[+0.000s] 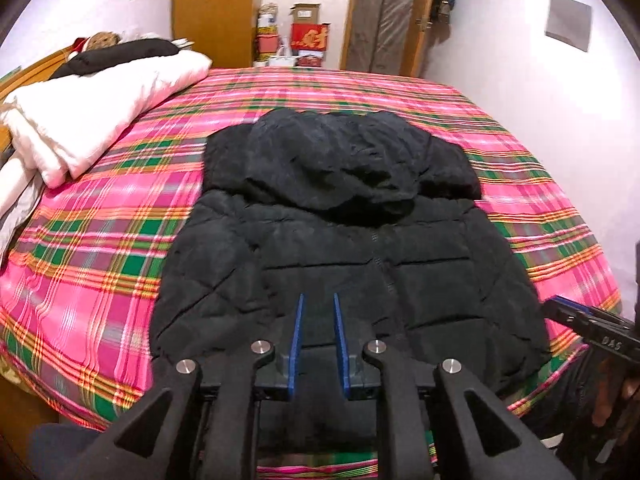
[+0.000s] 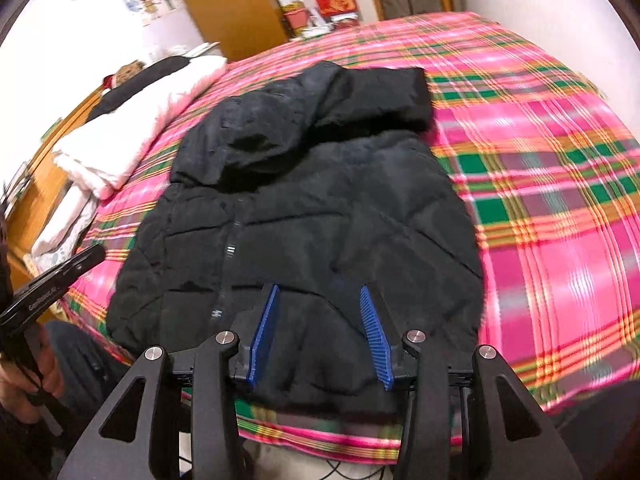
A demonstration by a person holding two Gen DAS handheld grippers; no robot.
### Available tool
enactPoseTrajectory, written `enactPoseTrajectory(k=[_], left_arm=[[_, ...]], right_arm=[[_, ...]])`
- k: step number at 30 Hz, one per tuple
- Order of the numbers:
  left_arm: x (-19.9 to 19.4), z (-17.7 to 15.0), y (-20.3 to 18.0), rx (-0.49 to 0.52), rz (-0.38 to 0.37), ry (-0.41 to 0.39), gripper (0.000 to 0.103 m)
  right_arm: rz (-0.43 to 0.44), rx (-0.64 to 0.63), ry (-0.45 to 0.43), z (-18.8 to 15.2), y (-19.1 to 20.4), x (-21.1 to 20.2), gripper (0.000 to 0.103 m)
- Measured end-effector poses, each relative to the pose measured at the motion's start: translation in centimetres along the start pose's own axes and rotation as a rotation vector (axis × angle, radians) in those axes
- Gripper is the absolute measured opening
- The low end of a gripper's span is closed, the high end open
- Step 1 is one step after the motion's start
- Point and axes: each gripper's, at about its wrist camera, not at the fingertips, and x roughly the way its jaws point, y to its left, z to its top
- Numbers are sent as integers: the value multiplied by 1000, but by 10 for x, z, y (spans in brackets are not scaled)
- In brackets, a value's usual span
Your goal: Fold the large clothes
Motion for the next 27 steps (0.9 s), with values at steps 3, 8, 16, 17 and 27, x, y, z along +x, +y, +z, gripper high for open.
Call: enactPoseTrajectory(k=[3, 8, 16, 17, 27], left_arm=[[8, -5, 21, -40, 35, 14, 21], [24, -14, 59, -128, 90, 50, 29], [58, -32, 123, -384, 144, 145, 40], [63, -34, 128, -411, 154, 160, 40], [83, -48, 127, -424, 163, 234, 52]], right_arm=[[-30, 51, 8, -4, -18, 3, 43], [-66, 152, 45, -10, -49, 14, 55], [-115, 285, 86, -17, -88, 30, 56], [-111, 307, 102, -19, -92, 34, 56], [-17, 392, 184, -33, -101, 49, 57]])
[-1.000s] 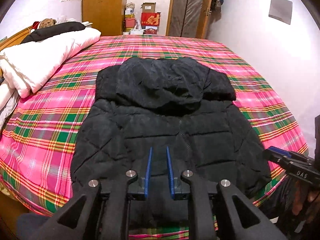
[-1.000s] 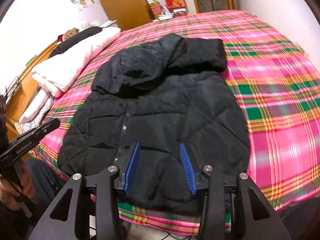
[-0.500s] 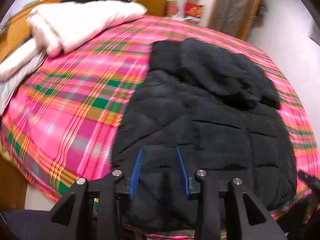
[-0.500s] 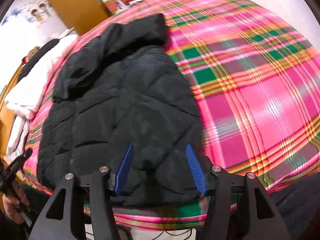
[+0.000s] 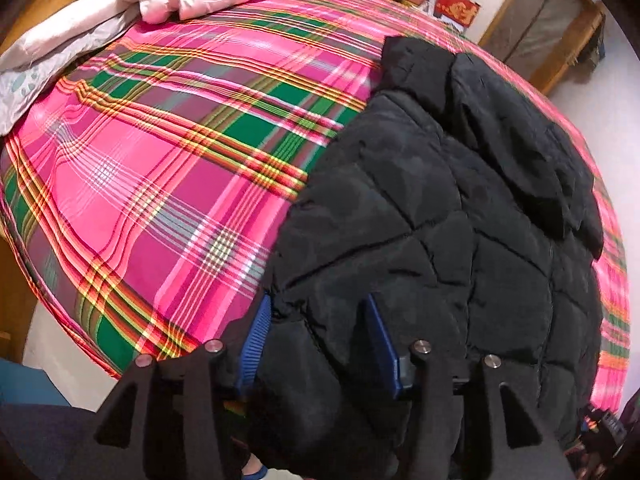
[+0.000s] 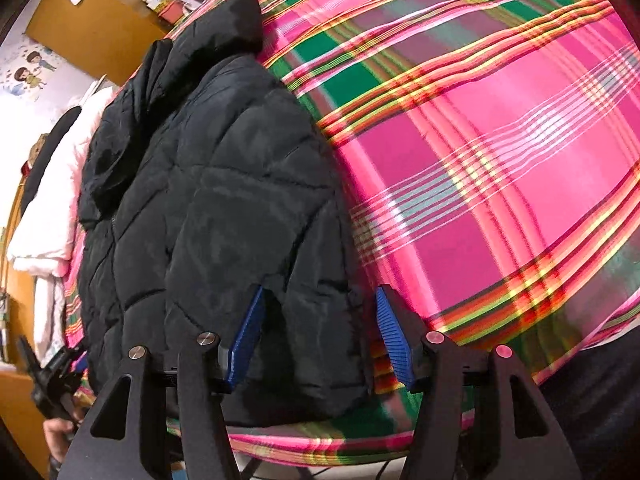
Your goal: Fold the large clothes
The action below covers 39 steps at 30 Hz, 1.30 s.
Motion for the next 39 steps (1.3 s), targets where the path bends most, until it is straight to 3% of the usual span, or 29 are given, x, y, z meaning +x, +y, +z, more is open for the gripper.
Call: enactPoseTrajectory(k=[10, 11, 14, 15, 16, 19, 25, 32, 39], left_arm=[[19, -4, -7, 40, 38, 58, 60], [19, -5, -10, 54, 50, 57, 60], [17, -7, -19, 96, 43, 50, 43], [15, -7, -20, 99, 35, 46, 34], [13, -7, -20, 96, 22, 39, 26], [0, -4, -18, 69, -42, 7, 18], [-44, 2, -15, 31, -213, -80, 15], [-103, 28, -7, 8, -375, -193, 14], [-138, 29, 14, -27, -464, -243, 13]], right_arm=[[-18, -63, 34, 0, 6, 15, 60], [-21, -78, 31, 0, 8, 14, 55], [6, -104, 19, -1, 16, 11, 29], [15, -112, 11, -1, 17, 8, 25], [22, -116, 6, -1, 19, 7, 21], [56, -109, -15, -1, 21, -2, 16], [209, -118, -96, -2, 32, -42, 12], [311, -146, -177, 4, 62, -85, 12], [358, -160, -220, -2, 66, -123, 11]])
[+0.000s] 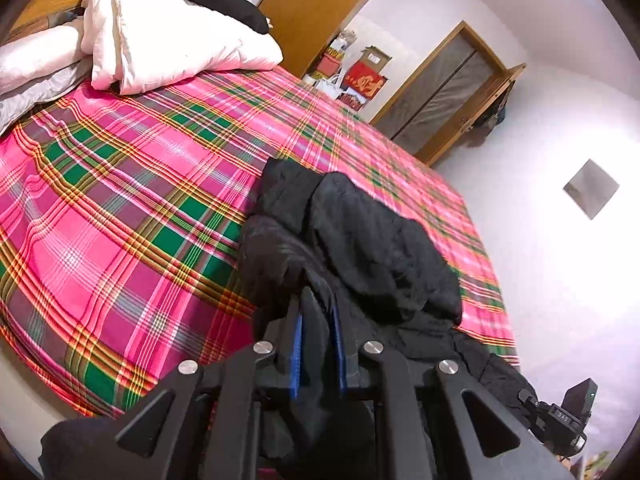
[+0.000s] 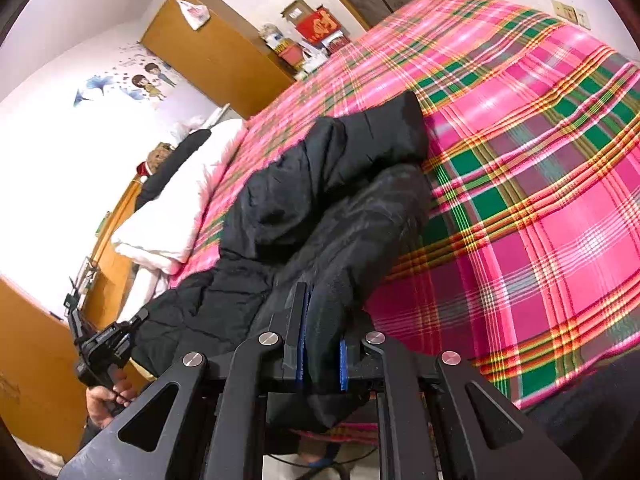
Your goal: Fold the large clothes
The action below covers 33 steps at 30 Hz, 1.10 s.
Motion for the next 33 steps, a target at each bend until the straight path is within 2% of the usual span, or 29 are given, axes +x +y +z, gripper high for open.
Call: enactPoseTrajectory(k=[9, 17, 24, 29, 33], left_arm=[[-40, -16, 2, -26, -63, -32, 13], [-33, 15, -9, -32, -81, -59, 13], [7, 75, -20, -70, -82, -97, 13], [62, 116, -26, -79, -51, -85, 13], [120, 142, -22, -100, -3, -58, 13]], right_arm=[[36, -7, -17, -6, 12, -29, 11], [97, 34, -56, 34, 12, -20, 12], [109, 115, -99, 91, 8, 7, 12], [70, 191, -90, 139, -2, 48, 12], [19, 234, -49, 172, -13, 93, 12]])
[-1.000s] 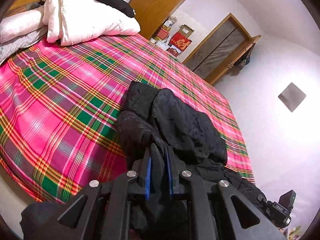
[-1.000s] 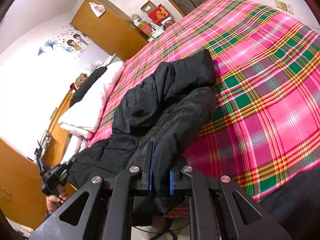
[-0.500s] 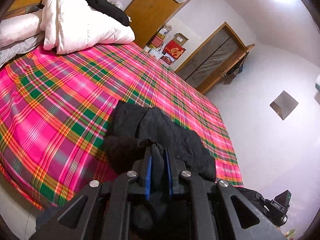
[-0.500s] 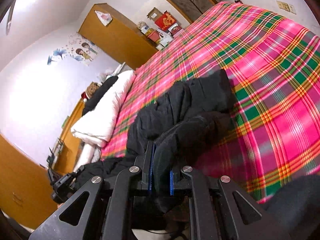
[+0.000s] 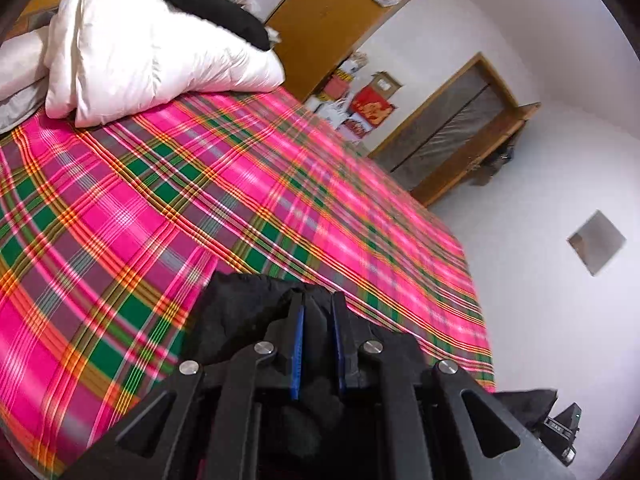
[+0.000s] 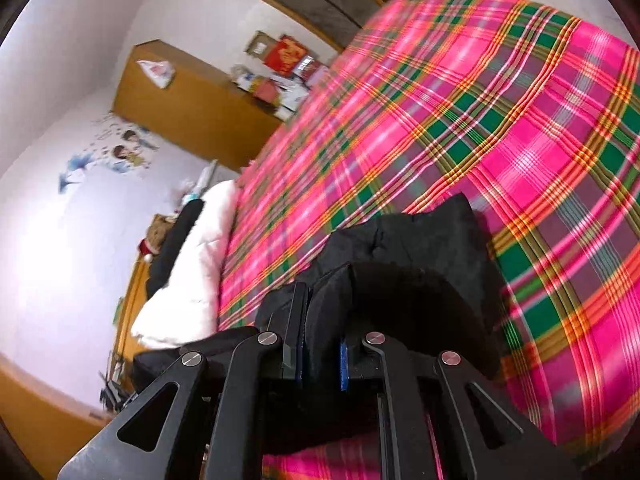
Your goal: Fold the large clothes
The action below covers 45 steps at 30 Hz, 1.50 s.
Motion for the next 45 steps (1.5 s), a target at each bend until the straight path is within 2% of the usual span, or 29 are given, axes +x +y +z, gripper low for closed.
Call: enactPoseTrajectory(k=[5, 10, 12, 14, 15, 17, 19, 23, 26, 29, 33, 35, 37, 40, 42, 45], left_arm=[[67, 11, 16, -52, 55, 34, 16], [108, 8, 38, -121, 78, 35, 29], [113, 7, 44, -126, 72, 11, 35], [113, 7, 48, -122, 70, -15, 37], [112, 8, 49, -116, 76, -24, 41], [108, 13, 50, -99, 90, -42, 46], [98, 19, 50, -98, 109, -89, 48], [77, 24, 44, -80, 98, -147, 50], [68, 19, 25, -21, 32, -124, 50], [66, -1, -8, 97, -57, -34, 50], [68, -54, -51, 266, -178, 114, 50], [76, -81, -65, 358, -198, 185, 50], [94, -101, -75, 437, -173, 250, 50], [120, -110, -78, 484, -89, 273, 50], [134, -103, -78, 480, -40, 251, 50], [148, -88, -69, 440, 25, 211, 50]], right_arm=[[-67, 47, 61, 28, -16, 55, 16], [-120, 104, 140, 40, -40, 103, 23], [-112, 129, 157, 41, -48, 114, 25], [-84, 140, 160, 43, -53, 120, 32], [-69, 149, 163, 43, -55, 121, 35], [-23, 173, 162, 46, -56, 121, 50], [13, 197, 154, 49, -56, 117, 56], [17, 189, 115, 47, -46, 106, 60], [1, 106, 58, 42, -23, 90, 61], [-33, -22, 8, 38, -1, 75, 64], [-120, -214, -59, 20, 30, 51, 64], [-161, -326, -67, -2, 41, 48, 64], [-233, -430, -17, -33, 44, 61, 64], [-319, -494, 47, -60, 33, 89, 64], [-390, -530, 57, -66, 27, 109, 64], [-434, -574, 31, -60, 22, 128, 64]])
